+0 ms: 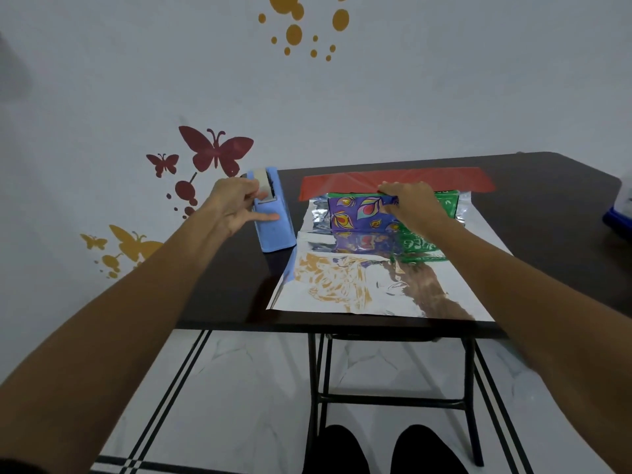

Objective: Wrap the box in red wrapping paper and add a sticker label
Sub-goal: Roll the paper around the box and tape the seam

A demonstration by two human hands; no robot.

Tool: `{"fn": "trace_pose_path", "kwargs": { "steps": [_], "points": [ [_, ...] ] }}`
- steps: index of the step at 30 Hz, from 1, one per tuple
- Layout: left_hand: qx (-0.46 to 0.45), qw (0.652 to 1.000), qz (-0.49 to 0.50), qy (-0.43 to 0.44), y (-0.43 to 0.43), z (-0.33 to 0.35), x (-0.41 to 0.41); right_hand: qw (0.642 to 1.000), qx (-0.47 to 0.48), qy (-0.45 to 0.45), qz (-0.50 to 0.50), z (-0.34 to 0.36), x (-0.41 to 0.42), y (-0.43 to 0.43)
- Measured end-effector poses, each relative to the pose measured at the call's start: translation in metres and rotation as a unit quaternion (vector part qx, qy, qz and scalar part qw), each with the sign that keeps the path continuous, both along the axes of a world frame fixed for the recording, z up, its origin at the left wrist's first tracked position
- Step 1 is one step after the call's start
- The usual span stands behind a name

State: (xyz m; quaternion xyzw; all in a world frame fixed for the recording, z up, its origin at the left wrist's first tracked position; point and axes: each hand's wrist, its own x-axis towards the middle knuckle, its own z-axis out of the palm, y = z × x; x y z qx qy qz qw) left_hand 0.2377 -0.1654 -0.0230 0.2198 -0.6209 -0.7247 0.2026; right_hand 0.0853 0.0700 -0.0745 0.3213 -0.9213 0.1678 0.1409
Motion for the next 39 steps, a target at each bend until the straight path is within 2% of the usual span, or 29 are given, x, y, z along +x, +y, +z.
{"fn": "trace_pose_path", "kwargs": {
  "steps": [2, 4, 7, 10, 14, 19, 24, 27, 33, 39],
  "points": [
    [0.025, 0.999, -0.013, 0.021, -0.004, -0.003, -0.001, 1.0, 0.002, -0.002, -0.005, 0.0, 0.0, 0.0],
    [0.046, 0.999, -0.01, 0.003, -0.007, 0.003, -0.002, 1.0, 0.003, -0.003, -0.006, 0.0, -0.001, -0.001],
    [-0.007, 0.996, 0.041, -0.078, -0.006, 0.022, -0.007, 1.0, 0.004, -0.002, -0.004, 0.0, -0.002, -0.001],
    [-0.009, 0.994, 0.063, -0.09, 0.001, 0.03, -0.01, 1.0, 0.011, -0.004, -0.006, 0.001, -0.002, -0.001],
    [0.052, 0.996, 0.057, -0.05, 0.017, 0.017, -0.011, 1.0, 0.003, -0.004, -0.005, 0.001, -0.001, 0.0],
    [0.129, 0.981, 0.129, 0.064, 0.029, -0.018, -0.013, 1.0, -0.001, -0.004, -0.002, 0.002, 0.002, 0.0],
    [0.125, 0.971, 0.174, 0.109, 0.04, -0.033, -0.015, 1.0, 0.003, -0.005, -0.001, 0.003, 0.001, 0.0],
    [0.106, 0.975, 0.156, 0.119, 0.035, -0.039, -0.011, 1.0, 0.003, 0.001, 0.004, 0.001, -0.001, 0.0],
    [0.088, 0.984, 0.025, 0.153, 0.016, -0.052, 0.007, 1.0, 0.005, -0.003, 0.004, 0.0, -0.003, 0.0],
    [0.12, 0.988, 0.078, 0.054, 0.032, -0.05, 0.012, 1.0, 0.0, -0.005, 0.0, 0.001, -0.002, 0.0]
  ]
}}
